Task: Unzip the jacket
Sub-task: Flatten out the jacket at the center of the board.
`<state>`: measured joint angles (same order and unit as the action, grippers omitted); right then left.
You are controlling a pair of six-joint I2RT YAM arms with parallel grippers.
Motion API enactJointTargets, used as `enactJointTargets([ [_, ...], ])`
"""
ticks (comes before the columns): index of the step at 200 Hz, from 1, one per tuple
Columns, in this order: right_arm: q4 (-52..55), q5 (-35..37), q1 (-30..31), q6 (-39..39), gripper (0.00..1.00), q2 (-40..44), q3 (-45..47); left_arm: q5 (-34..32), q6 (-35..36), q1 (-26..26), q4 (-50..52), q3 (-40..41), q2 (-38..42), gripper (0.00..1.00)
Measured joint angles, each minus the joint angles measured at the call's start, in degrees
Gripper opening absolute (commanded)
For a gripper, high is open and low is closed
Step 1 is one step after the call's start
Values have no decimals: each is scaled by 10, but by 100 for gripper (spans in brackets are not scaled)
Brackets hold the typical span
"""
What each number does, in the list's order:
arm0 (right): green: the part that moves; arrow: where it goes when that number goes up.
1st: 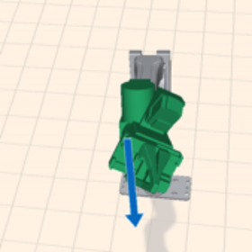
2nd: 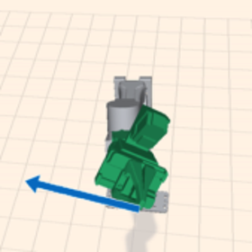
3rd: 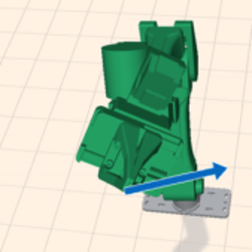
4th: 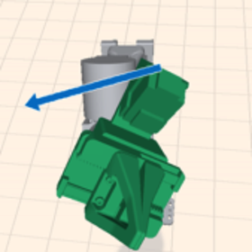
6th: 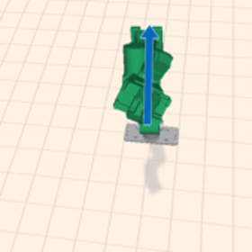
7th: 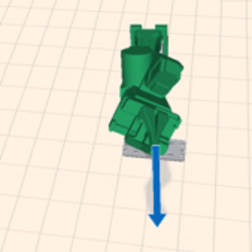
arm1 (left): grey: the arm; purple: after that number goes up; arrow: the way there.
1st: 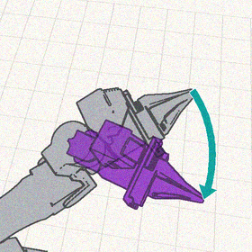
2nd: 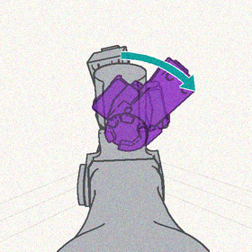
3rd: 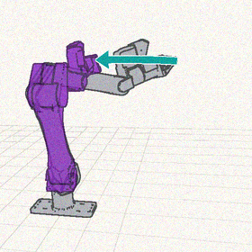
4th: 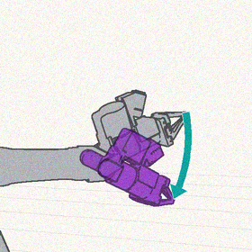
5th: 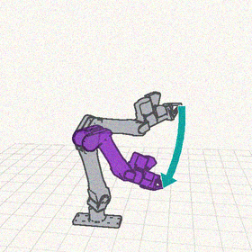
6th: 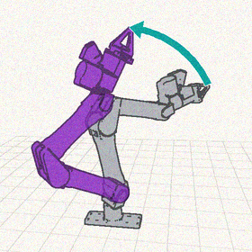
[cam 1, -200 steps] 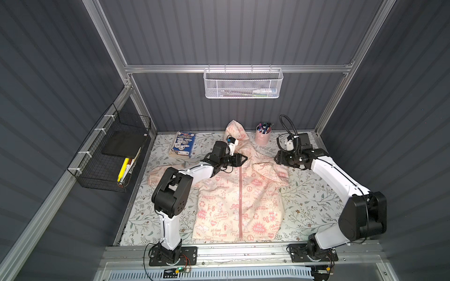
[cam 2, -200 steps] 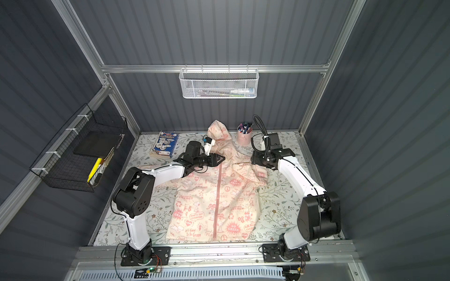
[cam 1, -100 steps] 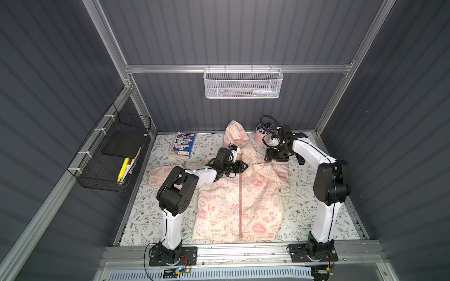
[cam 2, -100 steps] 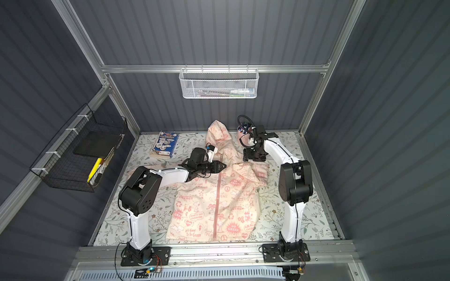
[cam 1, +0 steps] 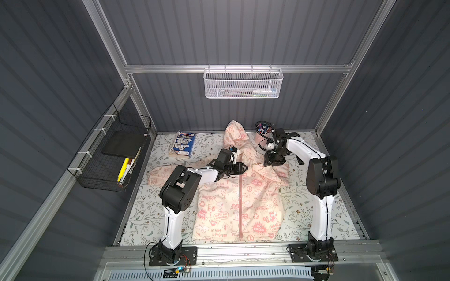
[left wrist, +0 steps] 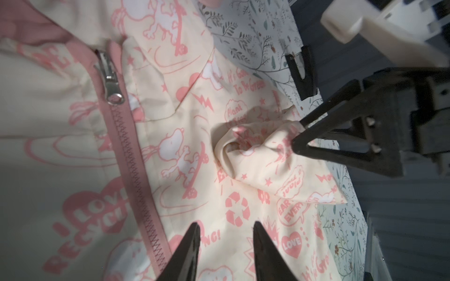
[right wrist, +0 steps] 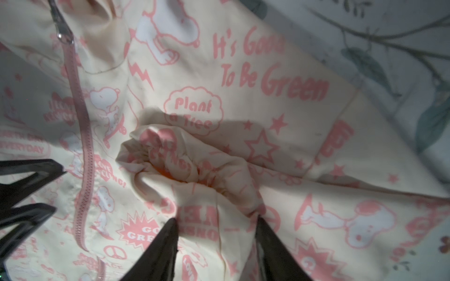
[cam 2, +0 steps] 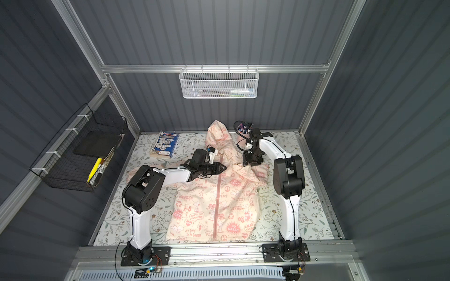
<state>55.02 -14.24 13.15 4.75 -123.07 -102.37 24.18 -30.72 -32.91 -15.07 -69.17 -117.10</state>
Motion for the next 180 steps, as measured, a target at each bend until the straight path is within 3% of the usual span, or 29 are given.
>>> enactJointTargets([
  [34,-2,-19,0,10,13,1,3,-6,-3,4,21,0,-8,39],
  [61,-18,-34,0,21,0,29,39,-7,-5,9,24,0,-8,39],
  [93,-72,-4,1,54,0,133,130,-7,-5,12,28,-1,-8,39],
  [118,-135,74,2,113,0,250,230,-10,-5,17,35,-2,-8,39],
  [142,-187,195,2,202,0,367,350,-13,-4,22,39,-2,-9,39],
  [180,-188,357,-11,352,0,471,488,-13,-2,28,48,-2,-9,40],
])
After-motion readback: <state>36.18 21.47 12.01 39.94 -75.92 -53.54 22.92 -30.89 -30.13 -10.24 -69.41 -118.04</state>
